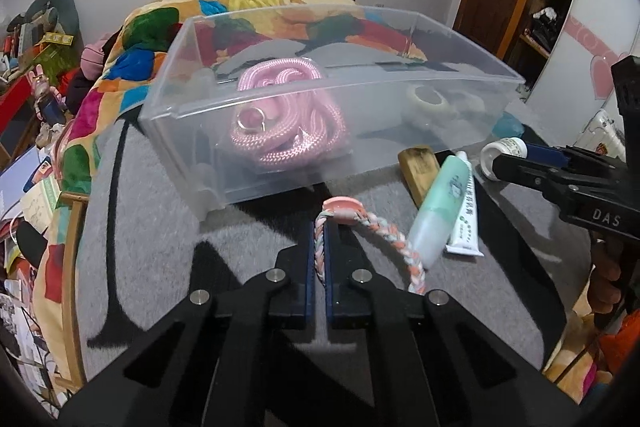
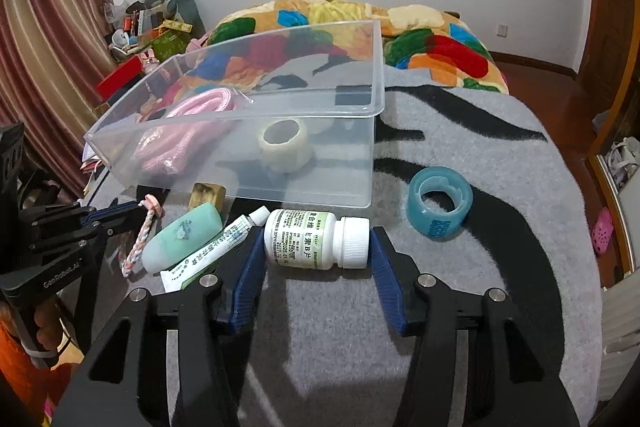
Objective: Organize objects
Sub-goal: 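Grasp braided pink cord with left tool while right tool grasps white medicine bottle, then lower braided cord into box with left tool while right tool releases bottle inside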
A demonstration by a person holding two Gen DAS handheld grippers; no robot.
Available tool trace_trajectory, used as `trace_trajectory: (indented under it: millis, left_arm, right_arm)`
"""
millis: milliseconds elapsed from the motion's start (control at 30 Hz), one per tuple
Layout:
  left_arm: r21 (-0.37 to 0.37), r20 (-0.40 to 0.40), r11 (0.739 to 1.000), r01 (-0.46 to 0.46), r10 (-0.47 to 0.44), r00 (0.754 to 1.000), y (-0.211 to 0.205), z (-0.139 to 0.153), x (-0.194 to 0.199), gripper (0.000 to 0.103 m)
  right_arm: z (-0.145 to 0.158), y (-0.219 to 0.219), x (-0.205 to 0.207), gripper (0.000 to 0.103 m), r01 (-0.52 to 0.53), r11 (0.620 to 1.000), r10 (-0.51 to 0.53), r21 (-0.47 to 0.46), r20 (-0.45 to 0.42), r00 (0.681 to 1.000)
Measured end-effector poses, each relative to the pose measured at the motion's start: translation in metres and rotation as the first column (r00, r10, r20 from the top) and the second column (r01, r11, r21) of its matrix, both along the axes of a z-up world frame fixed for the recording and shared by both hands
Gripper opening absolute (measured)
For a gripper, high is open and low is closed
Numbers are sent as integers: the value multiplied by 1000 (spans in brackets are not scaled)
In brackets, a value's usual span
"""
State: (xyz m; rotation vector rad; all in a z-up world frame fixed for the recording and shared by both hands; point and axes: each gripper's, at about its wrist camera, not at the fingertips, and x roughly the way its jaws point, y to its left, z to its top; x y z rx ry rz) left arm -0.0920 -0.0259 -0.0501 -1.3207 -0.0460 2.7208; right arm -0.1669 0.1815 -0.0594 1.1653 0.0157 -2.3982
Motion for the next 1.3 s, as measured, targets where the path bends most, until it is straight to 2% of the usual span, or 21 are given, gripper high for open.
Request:
trace_trajectory:
  millis: [200,467,700,867,1067,1300]
  left_arm:
    - [40,-79,999,-21,24,997,-6,16,25,3]
    - [92,-156,995,-35,49,987,-14,52,34,3]
    - [62,-259,995,-74,88,962,-23,90,22,3]
    - [45,-273,995,-92,100,957,-27,102,4,3]
    - [53,-257,992,-114,124,959,-31,101,-23,3]
    - [43,-213,988,-151,157,964,-39,83,-51,3]
  right_arm:
    - [12,4,15,48,-4,1000,4,-3,-46,999]
    - [42,0,32,48,-34,999,31,-24,-128,991]
    - [70,-10,28,48,-49,998,39,-45,-198,979]
    - [79,-22,18,48,-52,997,38,-59,-218,975]
    - [84,-43,5,48,-62,997,50,-46,-233,971]
    - [71,-65,-21,48,-59,997,50,-51,-170,984]
